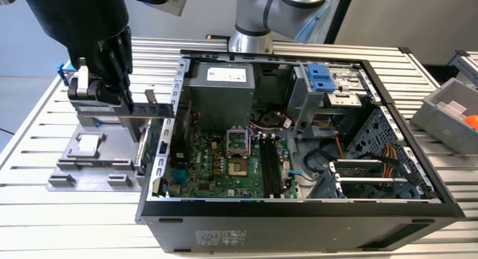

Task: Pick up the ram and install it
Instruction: 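Pick up the ram and move it above insertion slot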

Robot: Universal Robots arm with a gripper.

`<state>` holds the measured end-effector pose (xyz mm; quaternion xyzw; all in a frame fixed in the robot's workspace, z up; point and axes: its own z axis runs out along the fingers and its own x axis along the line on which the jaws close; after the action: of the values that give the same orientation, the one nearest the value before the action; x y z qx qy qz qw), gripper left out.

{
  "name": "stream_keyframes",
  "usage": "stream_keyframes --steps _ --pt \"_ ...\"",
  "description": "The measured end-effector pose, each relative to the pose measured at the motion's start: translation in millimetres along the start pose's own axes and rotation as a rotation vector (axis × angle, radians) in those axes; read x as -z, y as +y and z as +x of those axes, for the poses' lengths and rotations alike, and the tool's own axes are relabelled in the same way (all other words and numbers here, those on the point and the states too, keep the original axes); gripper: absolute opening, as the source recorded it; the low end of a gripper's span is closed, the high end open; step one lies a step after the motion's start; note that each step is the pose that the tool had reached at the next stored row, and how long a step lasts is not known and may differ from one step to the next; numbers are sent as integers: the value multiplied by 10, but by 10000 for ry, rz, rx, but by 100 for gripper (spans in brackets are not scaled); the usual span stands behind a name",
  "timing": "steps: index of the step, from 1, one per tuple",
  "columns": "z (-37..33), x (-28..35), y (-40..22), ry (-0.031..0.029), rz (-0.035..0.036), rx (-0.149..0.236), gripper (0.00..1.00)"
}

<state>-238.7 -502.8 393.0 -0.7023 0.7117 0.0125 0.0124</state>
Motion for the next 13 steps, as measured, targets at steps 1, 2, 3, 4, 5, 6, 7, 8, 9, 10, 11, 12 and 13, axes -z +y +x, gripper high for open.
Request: stream_keyframes --steps 1,2,3,4,5,6,7,8,9,10,11,12,13 --pt "0 0 -17 1 -2 0 0" --pt "0 0 -33 0 -2 -1 0" --pt "-1 0 -50 0 -3 0 0" --pt "-1 0 -68 1 -4 -1 0" --pt "-1 0 -87 0 -5 -1 0" --pt "-1 0 -105 1 -7 -1 0" --pt "-2 1 -123 1 -7 -1 0" --pt "-2 0 -141 0 -8 -1 0" --pt "-2 0 -158 1 -9 -1 0" --pt "-2 0 -176 1 -10 -1 0" --pt "-3 0 -193 0 -10 -1 0" --pt "-3 0 -209 0 -12 -1 0" --pt "-3 0 -226 0 -12 -1 0"
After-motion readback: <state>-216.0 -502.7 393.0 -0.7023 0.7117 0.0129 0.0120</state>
